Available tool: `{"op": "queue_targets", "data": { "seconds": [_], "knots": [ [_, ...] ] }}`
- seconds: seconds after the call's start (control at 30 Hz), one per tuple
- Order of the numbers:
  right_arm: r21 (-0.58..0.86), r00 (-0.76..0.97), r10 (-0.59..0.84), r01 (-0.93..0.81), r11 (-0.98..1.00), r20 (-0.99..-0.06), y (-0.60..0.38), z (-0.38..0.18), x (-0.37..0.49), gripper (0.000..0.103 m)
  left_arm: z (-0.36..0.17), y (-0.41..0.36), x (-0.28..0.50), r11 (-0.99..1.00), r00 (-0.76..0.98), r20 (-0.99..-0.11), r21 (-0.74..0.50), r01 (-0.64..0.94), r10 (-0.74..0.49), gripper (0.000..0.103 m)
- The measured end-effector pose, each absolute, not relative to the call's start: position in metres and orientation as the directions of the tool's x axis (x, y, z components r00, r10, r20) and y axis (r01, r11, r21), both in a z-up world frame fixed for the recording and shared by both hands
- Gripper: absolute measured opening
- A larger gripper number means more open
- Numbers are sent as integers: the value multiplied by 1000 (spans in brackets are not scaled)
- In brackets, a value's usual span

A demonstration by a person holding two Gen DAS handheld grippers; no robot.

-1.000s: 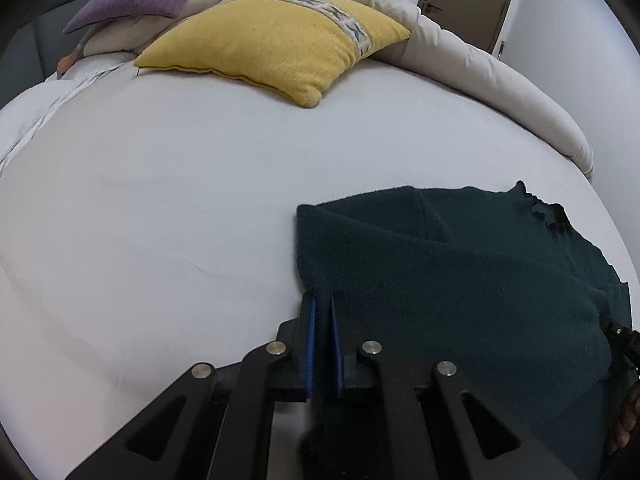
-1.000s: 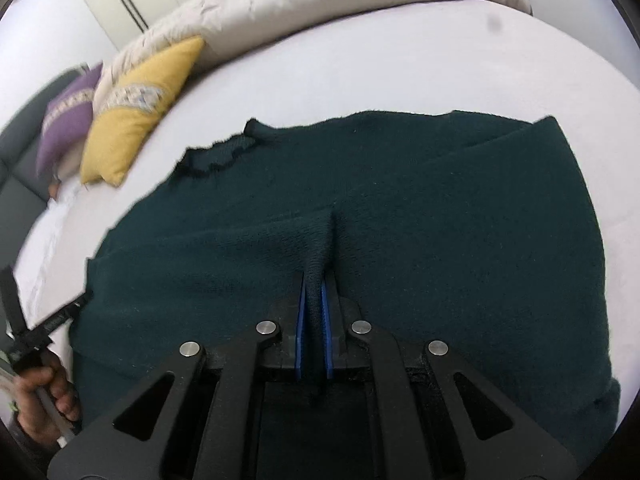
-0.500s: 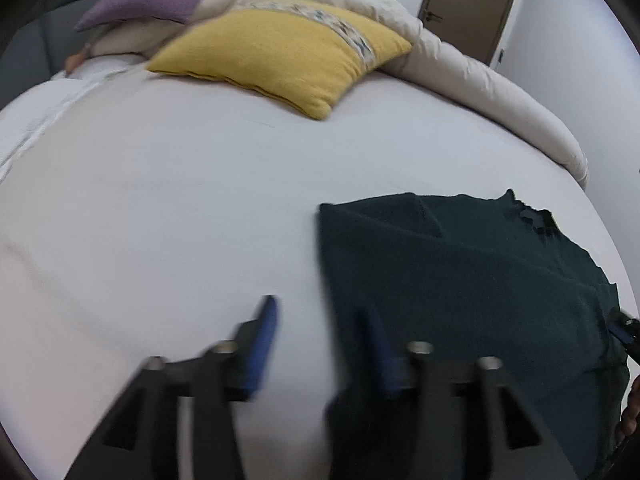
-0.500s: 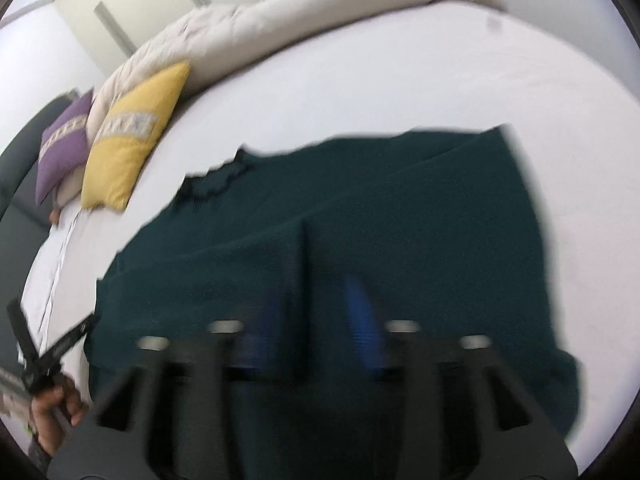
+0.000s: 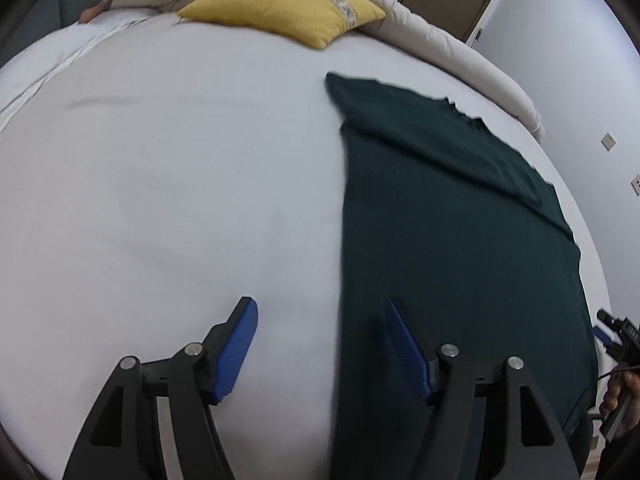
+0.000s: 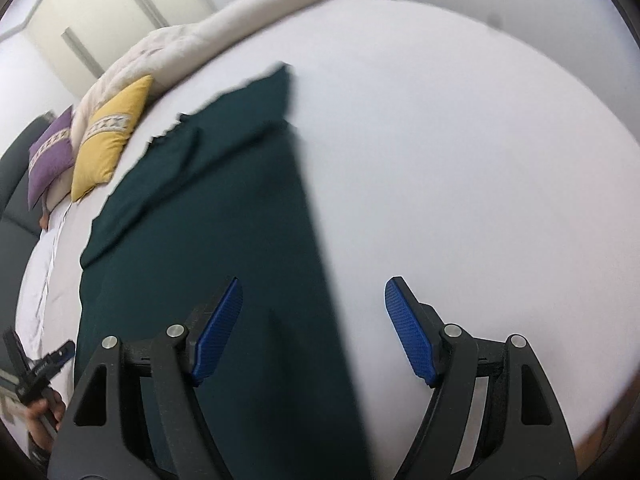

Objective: Fold small clothes

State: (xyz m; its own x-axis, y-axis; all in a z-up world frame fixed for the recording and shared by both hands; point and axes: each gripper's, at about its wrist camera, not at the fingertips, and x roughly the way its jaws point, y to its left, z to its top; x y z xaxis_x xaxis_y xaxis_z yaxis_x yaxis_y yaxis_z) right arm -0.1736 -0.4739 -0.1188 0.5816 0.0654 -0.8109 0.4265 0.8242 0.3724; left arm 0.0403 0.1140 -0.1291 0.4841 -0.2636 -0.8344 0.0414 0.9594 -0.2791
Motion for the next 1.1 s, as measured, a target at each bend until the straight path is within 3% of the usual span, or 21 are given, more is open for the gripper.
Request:
{"op": "queue_targets", "data": {
  "seconds": [0.3,0.67,0.73,0.83,0.9,0.97,1.1],
  "knots": [
    [469,606,173,372,801,-776,-480,-124,-278,65,-128,117,-17,926,424,-830,-372,61,-361,74],
    [503,546,259,360,786,-797,-468,-137,-292,49,-128,117,-47,895,355,-826,-440,79,-437,72],
    [499,535,264,359,788,-802,-469,-139,-291,43,-128,117,-49,897,347,-832,-435,74,-432,68],
    [499,525,272,358,789,-806,-469,-141,-287,30,-129,116,-54,910,332,-851,-408,68,-406,45],
    [512,518,288,363,779,-805,-471,-143,-289,17,-131,119,-55,911,321,-856,-408,61,-405,22],
    [516,511,296,366,775,-807,-472,-146,-288,9,-133,123,-56,901,305,-852,-429,55,-425,11],
    [514,517,293,358,780,-804,-469,-142,-288,6,-132,122,-62,900,308,-849,-431,70,-430,6]
  ]
}}
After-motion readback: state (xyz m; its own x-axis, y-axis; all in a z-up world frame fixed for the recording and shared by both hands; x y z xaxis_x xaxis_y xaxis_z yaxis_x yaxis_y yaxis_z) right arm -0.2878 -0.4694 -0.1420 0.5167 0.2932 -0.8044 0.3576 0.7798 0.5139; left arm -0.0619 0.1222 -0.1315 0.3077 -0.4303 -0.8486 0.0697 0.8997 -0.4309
